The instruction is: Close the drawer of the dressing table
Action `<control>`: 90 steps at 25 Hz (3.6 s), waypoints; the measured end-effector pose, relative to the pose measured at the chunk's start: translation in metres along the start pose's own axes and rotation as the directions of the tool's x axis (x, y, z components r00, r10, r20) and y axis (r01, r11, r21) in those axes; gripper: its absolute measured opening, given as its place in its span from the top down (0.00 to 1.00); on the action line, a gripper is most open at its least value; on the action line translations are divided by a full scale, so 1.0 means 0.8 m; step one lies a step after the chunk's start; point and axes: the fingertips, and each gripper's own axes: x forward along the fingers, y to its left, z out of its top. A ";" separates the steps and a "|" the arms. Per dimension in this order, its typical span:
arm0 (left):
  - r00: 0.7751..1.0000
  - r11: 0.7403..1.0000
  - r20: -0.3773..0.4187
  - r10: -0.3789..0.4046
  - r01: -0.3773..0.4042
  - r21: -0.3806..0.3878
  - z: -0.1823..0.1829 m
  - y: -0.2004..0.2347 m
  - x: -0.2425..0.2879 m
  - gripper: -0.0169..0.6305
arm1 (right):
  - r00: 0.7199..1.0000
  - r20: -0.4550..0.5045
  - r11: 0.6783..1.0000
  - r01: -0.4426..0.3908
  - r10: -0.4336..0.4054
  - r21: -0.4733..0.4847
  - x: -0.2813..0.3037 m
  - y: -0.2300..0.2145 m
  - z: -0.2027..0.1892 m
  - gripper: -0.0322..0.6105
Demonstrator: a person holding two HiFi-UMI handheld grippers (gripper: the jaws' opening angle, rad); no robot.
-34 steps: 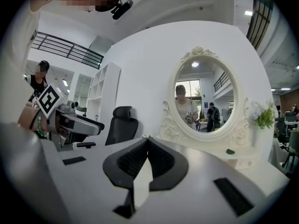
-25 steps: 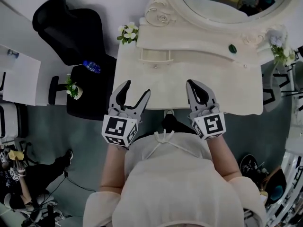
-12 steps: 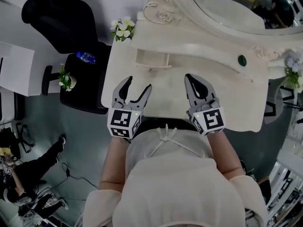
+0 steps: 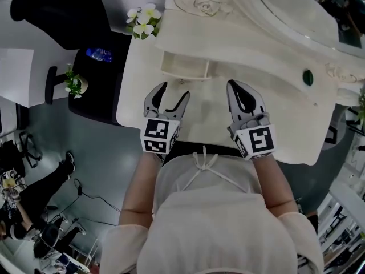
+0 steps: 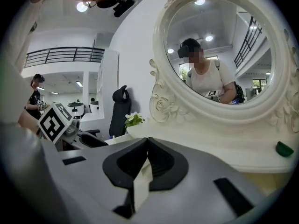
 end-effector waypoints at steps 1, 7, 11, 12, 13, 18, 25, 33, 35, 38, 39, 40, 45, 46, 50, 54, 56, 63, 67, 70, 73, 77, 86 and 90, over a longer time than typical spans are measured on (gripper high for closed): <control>1.000 1.000 -0.009 0.008 -0.008 -0.004 -0.003 0.002 0.007 0.52 | 1.000 -0.008 1.000 -0.001 0.001 -0.001 0.003 -0.003 -0.005 0.94; 0.998 0.999 -0.055 0.025 -0.027 -0.033 -0.017 0.003 0.034 0.60 | 1.000 -0.029 1.000 -0.007 0.008 0.020 0.019 -0.017 -0.019 0.94; 0.994 0.998 -0.097 0.040 -0.043 -0.034 -0.027 0.005 0.044 0.75 | 0.999 -0.035 1.000 -0.002 0.003 0.022 0.023 -0.021 -0.023 0.94; 0.994 0.999 -0.099 0.036 -0.040 -0.035 -0.027 0.004 0.046 0.77 | 0.999 -0.035 1.000 0.002 -0.001 0.018 0.024 -0.022 -0.024 0.94; 0.994 0.999 -0.101 0.032 -0.036 -0.036 -0.027 0.003 0.046 0.80 | 0.999 -0.035 1.000 0.005 -0.004 0.017 0.024 -0.022 -0.024 0.94; 0.994 0.999 -0.103 0.025 -0.029 -0.038 -0.026 0.001 0.046 0.82 | 0.999 -0.037 1.000 -0.001 0.002 0.022 0.024 -0.021 -0.026 0.94; 0.991 0.999 -0.125 0.038 -0.041 -0.026 -0.026 0.001 0.048 0.82 | 0.999 -0.034 0.999 0.008 -0.007 0.032 0.024 -0.028 -0.025 0.94; 0.993 0.999 -0.110 0.039 -0.043 -0.029 -0.014 0.005 0.066 0.82 | 0.999 -0.032 0.999 0.007 -0.006 0.036 0.023 -0.031 -0.024 0.94; 0.993 0.999 -0.111 0.047 -0.049 -0.018 -0.010 0.008 0.071 0.82 | 0.999 -0.032 0.999 0.005 -0.003 0.042 0.024 -0.032 -0.024 0.94; 0.992 0.998 -0.114 0.053 -0.054 -0.007 -0.006 0.012 0.078 0.82 | 0.999 -0.033 0.999 0.001 0.001 0.051 0.024 -0.032 -0.026 0.94; 0.992 0.999 -0.114 0.053 -0.054 -0.006 -0.005 0.013 0.080 0.82 | 0.999 -0.033 0.999 0.000 0.002 0.052 0.024 -0.033 -0.025 0.94; 0.992 0.999 -0.114 0.051 -0.052 -0.005 -0.003 0.014 0.082 0.82 | 0.999 -0.032 0.999 -0.001 0.003 0.051 0.025 -0.033 -0.025 0.94; 0.993 0.999 -0.104 0.053 -0.052 0.012 0.007 0.019 0.091 0.82 | 0.999 -0.033 0.999 0.003 -0.002 0.039 0.027 -0.037 -0.027 0.94; 0.993 0.998 -0.101 0.059 -0.057 0.022 0.008 0.020 0.093 0.82 | 0.999 -0.035 0.999 0.004 -0.002 0.037 0.028 -0.038 -0.027 0.94; 0.994 0.998 -0.092 0.055 -0.053 0.024 0.016 0.024 0.102 0.82 | 0.999 -0.039 0.999 0.012 -0.010 0.044 0.027 -0.039 -0.030 0.94; 0.995 0.999 -0.090 0.046 -0.043 0.028 0.022 0.024 0.109 0.82 | 0.999 -0.047 0.999 0.017 -0.016 0.032 0.028 -0.043 -0.030 0.94; 0.995 0.998 -0.084 0.045 -0.042 0.036 0.023 0.027 0.114 0.82 | 0.999 -0.046 0.999 0.018 -0.017 0.032 0.031 -0.044 -0.030 0.94; 0.998 0.998 -0.055 0.029 -0.026 0.053 0.030 0.029 0.126 0.82 | 1.000 -0.022 0.999 0.008 -0.007 0.036 0.033 -0.040 -0.023 0.94; 0.999 0.999 -0.039 0.007 -0.005 0.037 0.033 0.027 0.126 0.82 | 1.000 -0.014 0.999 0.021 -0.021 0.037 0.029 -0.038 -0.018 0.94; 1.000 1.000 -0.031 -0.006 0.007 0.026 0.034 0.027 0.126 0.81 | 0.999 -0.015 0.999 0.031 -0.030 0.037 0.026 -0.035 -0.017 0.94; 0.999 0.999 -0.041 -0.012 0.014 0.038 0.032 0.025 0.126 0.81 | 0.999 -0.015 0.998 0.042 -0.041 0.040 0.022 -0.033 -0.016 0.94; 0.996 0.994 -0.057 -0.071 0.075 0.076 0.033 0.006 0.121 0.56 | 0.998 -0.015 0.996 0.066 -0.066 0.052 0.016 -0.027 -0.012 0.94; 0.992 0.987 0.018 -0.122 0.120 0.104 0.070 -0.008 0.059 0.50 | 0.994 0.004 0.994 0.108 -0.108 0.029 -0.016 -0.004 0.008 0.94; 0.985 0.976 0.064 -0.162 0.150 0.159 0.096 -0.024 0.017 0.50 | 0.992 0.022 0.992 0.125 -0.125 0.032 -0.036 0.009 0.021 0.94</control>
